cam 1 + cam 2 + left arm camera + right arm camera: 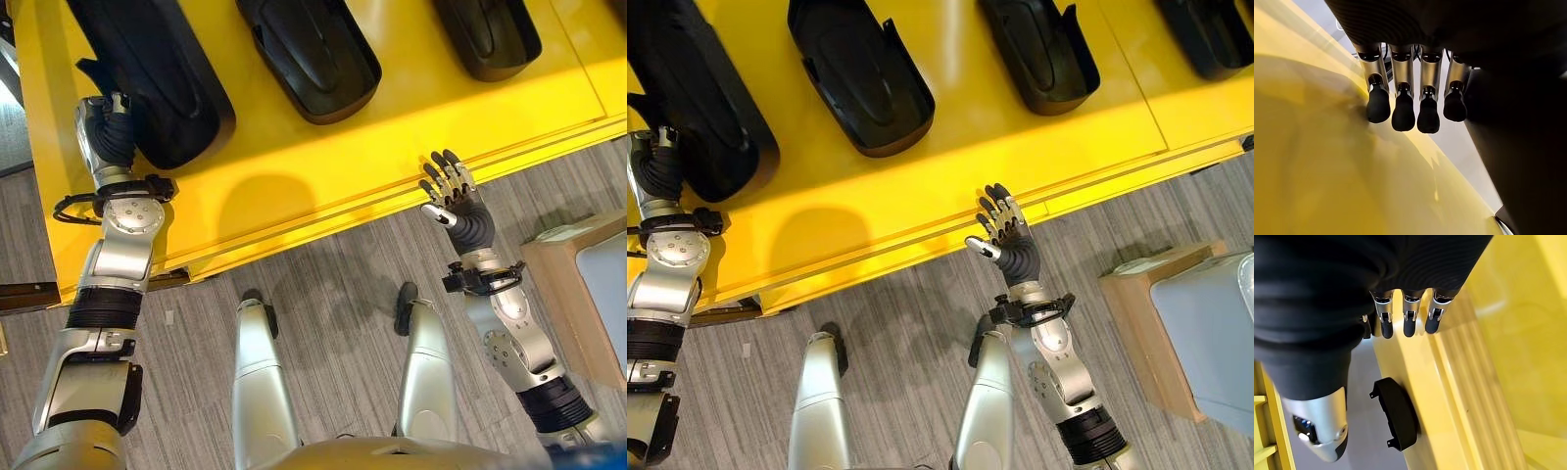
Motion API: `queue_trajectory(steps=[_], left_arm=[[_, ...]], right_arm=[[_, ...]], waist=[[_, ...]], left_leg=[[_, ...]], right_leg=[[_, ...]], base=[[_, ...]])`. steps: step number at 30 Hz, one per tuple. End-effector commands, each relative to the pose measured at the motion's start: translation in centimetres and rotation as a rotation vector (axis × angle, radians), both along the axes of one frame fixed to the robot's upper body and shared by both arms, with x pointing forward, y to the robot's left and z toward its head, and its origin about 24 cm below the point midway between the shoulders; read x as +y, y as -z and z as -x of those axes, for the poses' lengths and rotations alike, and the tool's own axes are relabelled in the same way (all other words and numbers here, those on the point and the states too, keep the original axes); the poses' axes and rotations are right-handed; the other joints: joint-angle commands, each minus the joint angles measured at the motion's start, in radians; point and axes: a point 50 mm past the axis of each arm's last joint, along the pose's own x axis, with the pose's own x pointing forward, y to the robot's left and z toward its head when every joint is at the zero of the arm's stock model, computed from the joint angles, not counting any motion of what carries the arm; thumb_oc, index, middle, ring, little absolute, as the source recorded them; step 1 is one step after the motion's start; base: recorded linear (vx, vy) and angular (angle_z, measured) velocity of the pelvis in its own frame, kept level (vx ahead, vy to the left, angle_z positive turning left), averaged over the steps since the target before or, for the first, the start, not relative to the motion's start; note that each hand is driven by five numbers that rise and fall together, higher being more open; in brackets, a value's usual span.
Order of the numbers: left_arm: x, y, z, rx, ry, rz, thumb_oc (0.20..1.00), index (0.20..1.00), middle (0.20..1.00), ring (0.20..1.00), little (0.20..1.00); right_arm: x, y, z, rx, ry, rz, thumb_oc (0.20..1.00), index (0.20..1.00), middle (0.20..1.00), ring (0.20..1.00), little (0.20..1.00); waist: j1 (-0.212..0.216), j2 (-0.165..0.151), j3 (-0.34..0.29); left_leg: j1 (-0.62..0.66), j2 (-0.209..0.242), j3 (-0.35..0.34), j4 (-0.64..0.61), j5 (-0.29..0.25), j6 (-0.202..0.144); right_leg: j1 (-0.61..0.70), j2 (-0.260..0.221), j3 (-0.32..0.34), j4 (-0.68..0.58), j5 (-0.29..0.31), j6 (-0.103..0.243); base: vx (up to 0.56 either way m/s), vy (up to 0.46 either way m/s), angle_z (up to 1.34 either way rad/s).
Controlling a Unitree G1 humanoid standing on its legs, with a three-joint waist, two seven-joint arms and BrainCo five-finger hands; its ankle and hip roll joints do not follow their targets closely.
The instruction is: Move parts from the plastic box to the shelf.
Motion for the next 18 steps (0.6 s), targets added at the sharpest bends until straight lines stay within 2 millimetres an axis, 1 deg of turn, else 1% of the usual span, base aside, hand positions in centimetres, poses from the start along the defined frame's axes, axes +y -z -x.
queue_trajectory(steps=[1,6,11,15,17,18], left_arm=[[0.0,-3.3,0.2,-0.127,-0.008,-0.063,0.200,0.200,0.200,0.200,0.200],[-0.4,-4.1,0.2,-0.156,0.003,-0.080,0.200,0.200,0.200,0.200,0.200],[-0.5,-4.2,0.2,-0.166,0.017,-0.072,0.200,0.200,0.200,0.200,0.200],[-0.3,-3.7,0.2,-0.160,0.018,-0.042,0.200,0.200,0.200,0.200,0.200],[-0.2,-2.4,0.2,-0.127,0.019,-0.011,0.200,0.200,0.200,0.200,0.200],[-0.1,-2.4,0.3,-0.127,0.018,-0.010,0.200,0.200,0.200,0.200,0.200]], right_arm=[[-0.9,-2.6,0.5,-0.130,0.010,0.005,1.000,1.000,1.000,1.000,1.000],[-0.8,-2.8,0.4,-0.135,-0.002,0.009,1.000,1.000,1.000,1.000,1.000],[-0.8,-2.7,0.3,-0.129,-0.006,0.015,1.000,1.000,1.000,1.000,1.000],[-0.8,-2.5,0.4,-0.124,-0.008,0.021,1.000,1.000,1.000,1.000,1.000],[-0.7,-2.4,0.4,-0.117,-0.012,0.016,1.000,1.000,1.000,1.000,1.000],[-0.7,-2.4,0.4,-0.116,-0.013,0.016,1.000,1.000,1.000,1.000,1.000]], waist=[[0.018,0.016,-0.023],[0.016,0.017,-0.024],[0.017,0.018,-0.024],[0.019,0.018,-0.024],[0.021,0.017,-0.023],[0.021,0.017,-0.023]], left_leg=[[0.054,-0.006,-0.001,-0.087,0.039,0.023],[0.049,-0.006,-0.001,-0.081,0.037,0.024],[0.045,-0.006,-0.002,-0.076,0.037,0.026],[0.043,-0.008,-0.001,-0.076,0.037,0.026],[0.043,-0.007,-0.001,-0.076,0.038,0.027],[0.043,-0.007,-0.001,-0.076,0.038,0.027]], right_leg=[[-0.027,0.002,0.033,0.098,-0.054,-0.043],[-0.031,0.003,0.035,0.101,-0.056,-0.044],[-0.033,0.003,0.035,0.103,-0.056,-0.045],[-0.033,0.004,0.038,0.103,-0.055,-0.046],[-0.031,0.005,0.038,0.101,-0.053,-0.046],[-0.031,0.005,0.038,0.101,-0.053,-0.046]], base=[[0.00,0.000,0.00],[0.00,0.000,0.00],[0.00,0.000,0.00],[0.00,0.000,0.00],[0.00,0.000,0.00],[0.00,0.000,0.00]])
